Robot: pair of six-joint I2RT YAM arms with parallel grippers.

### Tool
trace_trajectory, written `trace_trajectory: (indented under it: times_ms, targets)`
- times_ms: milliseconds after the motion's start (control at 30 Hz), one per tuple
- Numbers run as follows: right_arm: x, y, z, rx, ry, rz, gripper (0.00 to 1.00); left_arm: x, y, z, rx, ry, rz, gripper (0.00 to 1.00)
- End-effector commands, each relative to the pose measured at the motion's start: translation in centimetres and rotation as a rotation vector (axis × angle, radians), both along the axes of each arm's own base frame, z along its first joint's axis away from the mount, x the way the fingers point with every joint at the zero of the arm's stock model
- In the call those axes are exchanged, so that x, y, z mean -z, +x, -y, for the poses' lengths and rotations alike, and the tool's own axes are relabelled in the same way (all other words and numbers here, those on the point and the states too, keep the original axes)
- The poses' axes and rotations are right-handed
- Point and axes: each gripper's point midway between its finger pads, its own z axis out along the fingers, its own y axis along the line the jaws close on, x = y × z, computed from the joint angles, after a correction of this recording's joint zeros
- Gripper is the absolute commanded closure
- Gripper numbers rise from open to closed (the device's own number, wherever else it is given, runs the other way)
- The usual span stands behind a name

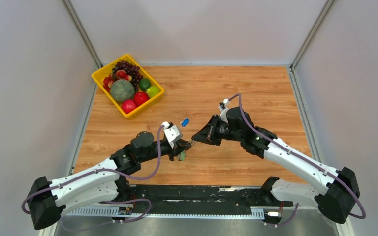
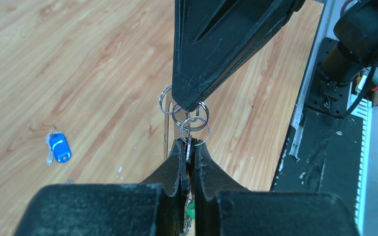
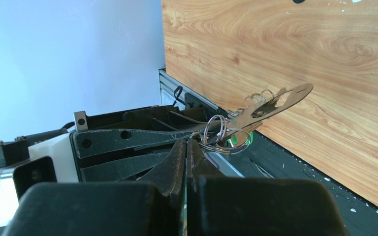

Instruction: Remove the keys from the keyring

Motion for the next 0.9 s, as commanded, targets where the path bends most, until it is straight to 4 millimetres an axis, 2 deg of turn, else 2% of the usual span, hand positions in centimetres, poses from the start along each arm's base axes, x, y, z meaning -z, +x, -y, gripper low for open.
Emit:
trace_trajectory:
  times_ms: [0,167,300,467,600,867]
  targets:
    - [0.2,-0.1,1.0,-0.012,-0.019,0.05,1.0,-2.8,0.2,-0.6,-0.051,0.007,-0.049,0.94]
    - [0.7,-0.3,1.3,-0.022,-0.037,0.065,1.0,-2.6,0.2,-1.0,-0.085,0.047,-0.119,0.93]
    - [0.9,-0.2,1.4,-0.024,-0.051,0.081,1.0,-2.9,0.0,-0.6,-0.083,0.021,-0.169,1.0]
    - [0.4,-0.4,1.3,-0.06,-0.046,0.116,1.0,-2.0,-0.3,0.1,-0.049,0.045,-0.192,1.0]
    - [-0.3,-1.3,0.9,-0.141,-0.031,0.145,1.0,-0.7,0.5,0.0,-0.066,0.098,-0.163,1.0]
    - [1.3,-3.7,-0.1,-0.316,-0.017,0.068,1.0,-0.5,0.1,0.6,0.037,0.097,-0.02,1.0]
